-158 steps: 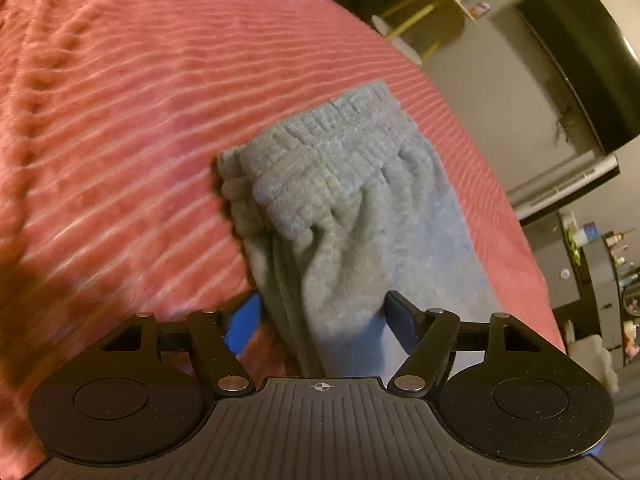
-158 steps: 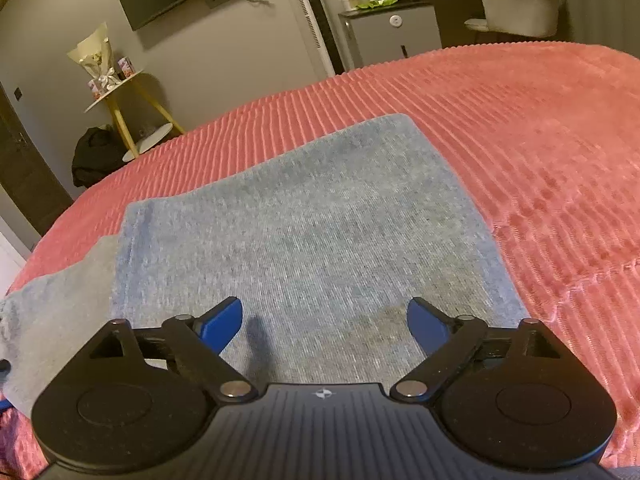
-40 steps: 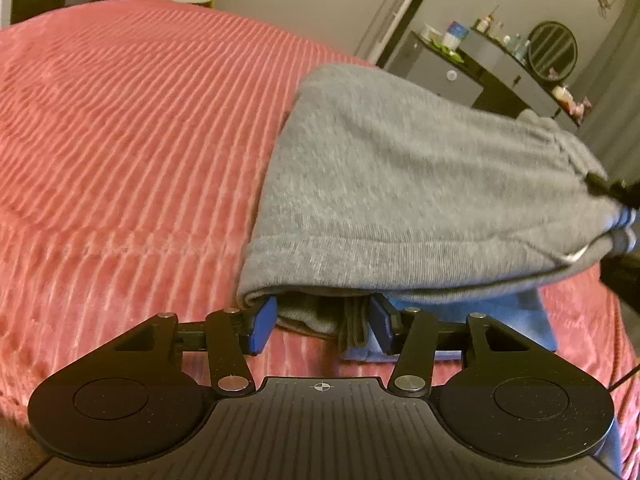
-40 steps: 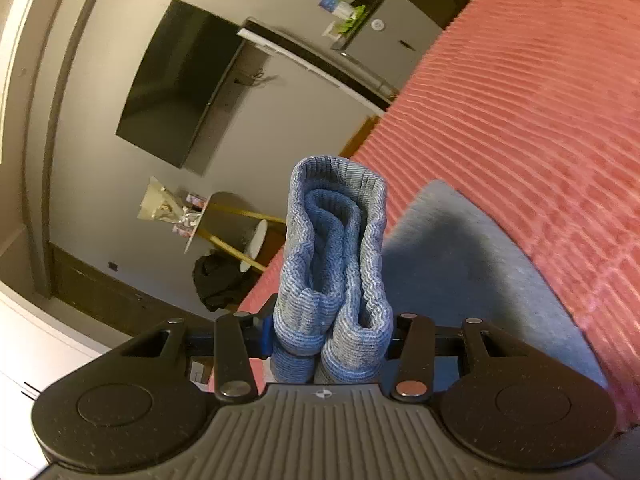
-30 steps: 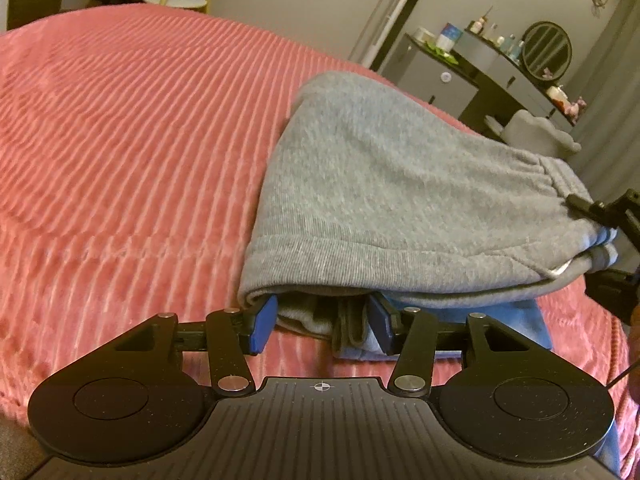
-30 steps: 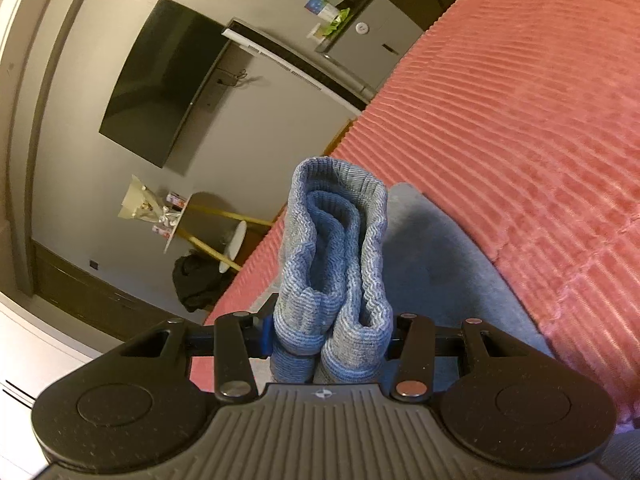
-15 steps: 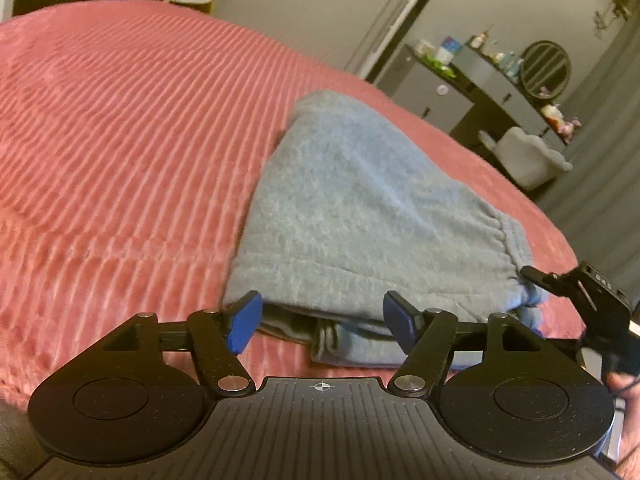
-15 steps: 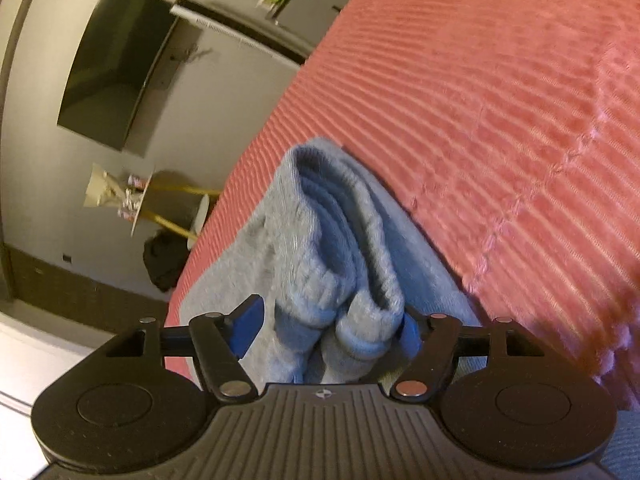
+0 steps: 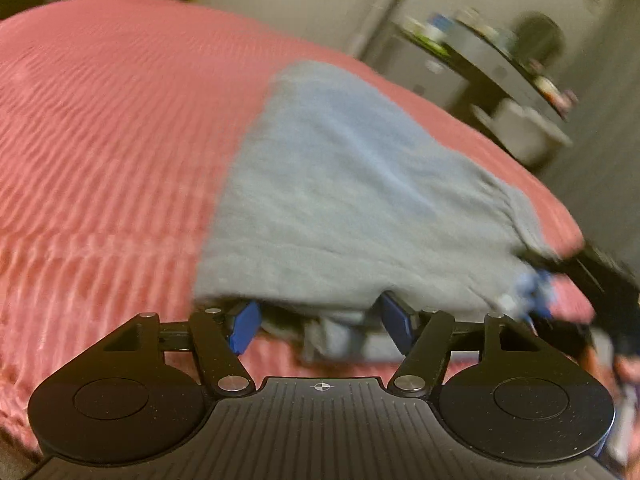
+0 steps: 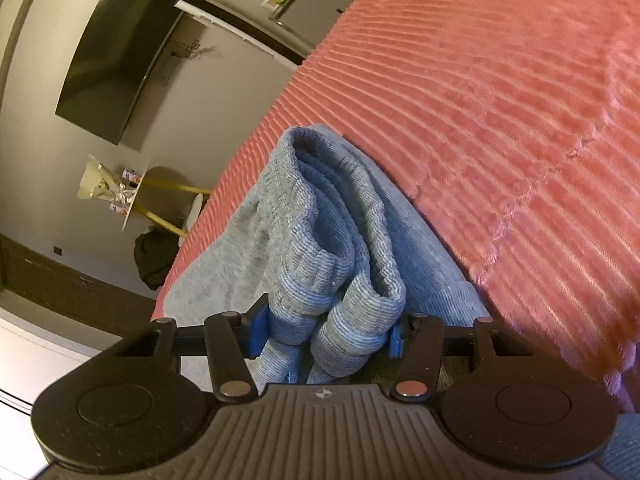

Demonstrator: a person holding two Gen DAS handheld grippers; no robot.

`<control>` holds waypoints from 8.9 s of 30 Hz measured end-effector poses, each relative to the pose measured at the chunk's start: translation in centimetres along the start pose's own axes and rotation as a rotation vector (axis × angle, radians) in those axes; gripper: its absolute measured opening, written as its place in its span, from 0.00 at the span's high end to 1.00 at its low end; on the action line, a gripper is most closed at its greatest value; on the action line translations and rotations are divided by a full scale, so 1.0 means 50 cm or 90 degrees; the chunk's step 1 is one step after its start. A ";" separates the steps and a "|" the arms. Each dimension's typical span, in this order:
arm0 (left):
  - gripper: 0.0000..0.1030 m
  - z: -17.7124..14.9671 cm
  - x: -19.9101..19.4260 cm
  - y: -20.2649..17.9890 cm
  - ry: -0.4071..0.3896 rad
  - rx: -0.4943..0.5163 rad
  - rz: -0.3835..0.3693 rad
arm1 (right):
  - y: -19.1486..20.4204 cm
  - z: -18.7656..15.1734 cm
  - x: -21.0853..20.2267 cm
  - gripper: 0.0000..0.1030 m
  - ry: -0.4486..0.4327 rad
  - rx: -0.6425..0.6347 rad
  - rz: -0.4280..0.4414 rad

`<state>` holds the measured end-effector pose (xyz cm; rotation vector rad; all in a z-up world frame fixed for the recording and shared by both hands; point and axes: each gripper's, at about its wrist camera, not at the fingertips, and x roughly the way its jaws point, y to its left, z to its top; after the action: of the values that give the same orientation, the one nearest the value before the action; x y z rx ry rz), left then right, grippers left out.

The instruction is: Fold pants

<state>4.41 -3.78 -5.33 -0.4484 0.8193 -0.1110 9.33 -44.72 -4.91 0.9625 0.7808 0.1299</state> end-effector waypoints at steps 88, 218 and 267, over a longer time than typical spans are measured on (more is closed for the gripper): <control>0.31 0.176 0.134 0.118 0.112 0.009 -0.112 | -0.044 0.156 0.049 0.15 0.153 -0.158 0.019; 0.03 0.161 0.110 -0.097 -0.007 0.186 0.127 | 0.268 -0.066 0.160 0.65 -0.077 -0.680 -0.282; 0.04 0.077 0.100 0.018 -0.005 -0.079 -0.027 | -0.020 0.011 0.015 0.30 -0.118 0.098 0.019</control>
<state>10.57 -2.96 -6.81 -0.5827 0.8115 -0.0984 10.02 -45.38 -5.94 1.1160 0.6124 0.0062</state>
